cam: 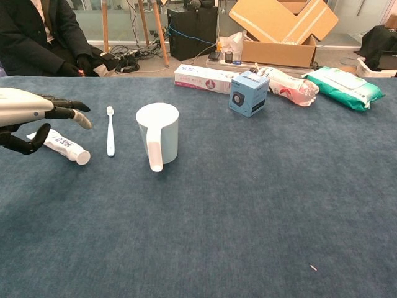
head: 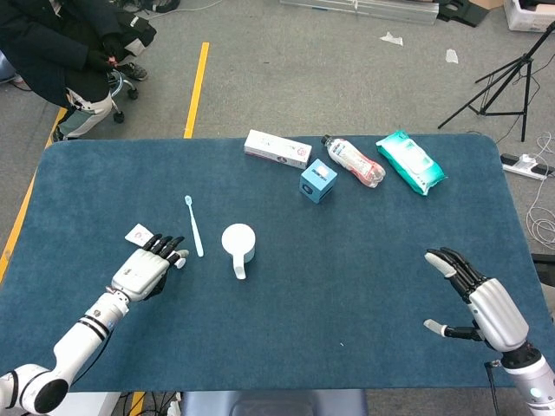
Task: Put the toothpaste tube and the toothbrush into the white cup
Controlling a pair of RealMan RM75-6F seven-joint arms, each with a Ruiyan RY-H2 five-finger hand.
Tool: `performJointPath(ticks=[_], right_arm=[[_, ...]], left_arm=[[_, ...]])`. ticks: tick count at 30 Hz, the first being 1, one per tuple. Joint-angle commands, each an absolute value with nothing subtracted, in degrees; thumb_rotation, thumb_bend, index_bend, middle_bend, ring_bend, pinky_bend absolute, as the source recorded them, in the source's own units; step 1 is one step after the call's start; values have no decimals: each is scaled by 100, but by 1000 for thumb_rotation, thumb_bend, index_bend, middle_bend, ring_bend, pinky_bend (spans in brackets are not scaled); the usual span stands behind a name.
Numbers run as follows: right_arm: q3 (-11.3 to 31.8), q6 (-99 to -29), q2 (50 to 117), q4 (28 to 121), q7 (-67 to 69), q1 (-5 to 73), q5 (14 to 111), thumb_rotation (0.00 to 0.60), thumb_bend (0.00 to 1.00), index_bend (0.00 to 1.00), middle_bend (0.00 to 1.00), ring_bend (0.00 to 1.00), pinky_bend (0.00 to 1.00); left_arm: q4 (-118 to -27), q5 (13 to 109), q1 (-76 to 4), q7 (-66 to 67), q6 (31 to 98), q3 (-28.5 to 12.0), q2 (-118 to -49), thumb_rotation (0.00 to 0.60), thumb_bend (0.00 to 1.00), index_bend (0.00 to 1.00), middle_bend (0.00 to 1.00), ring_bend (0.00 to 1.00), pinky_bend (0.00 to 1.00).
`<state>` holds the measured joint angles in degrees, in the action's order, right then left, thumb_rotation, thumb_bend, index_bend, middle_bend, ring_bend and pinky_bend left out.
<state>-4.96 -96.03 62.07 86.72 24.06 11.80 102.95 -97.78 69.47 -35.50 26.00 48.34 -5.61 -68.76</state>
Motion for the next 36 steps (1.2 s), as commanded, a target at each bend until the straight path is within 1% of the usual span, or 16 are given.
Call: performJointPath(ticks=[1, 8, 17, 28, 36], right_arm=[[-473, -9586, 6196, 8662, 2443, 1174, 10294, 600, 13, 0, 135, 85, 403], [-432, -9514, 6182, 8653, 2493, 1169, 10304, 600, 12, 0, 136, 85, 403], [-410, -9434, 6184, 8662, 2476, 1167, 10354, 600, 12, 0, 138, 85, 403], [-371, -9379, 6178, 8663, 2505, 1160, 10363, 600, 12, 0, 139, 85, 403], [-354, -9374, 6173, 8659, 2532, 1149, 10386, 600, 12, 0, 139, 85, 403]], left_arm=[[-9579, 6638, -3738, 2952, 4769, -522, -7089, 600, 891, 138, 0, 0, 0], [-9311, 6244, -3945, 3304, 4761, -439, -7396, 600, 891, 138, 0, 0, 0], [-9092, 6027, -4077, 3553, 4903, -344, -7568, 600, 891, 138, 0, 0, 0], [-8527, 5487, -4353, 3796, 4873, -392, -7912, 600, 891, 138, 0, 0, 0], [-8123, 5134, -4476, 4029, 4862, -285, -8103, 600, 891, 138, 0, 0, 0]])
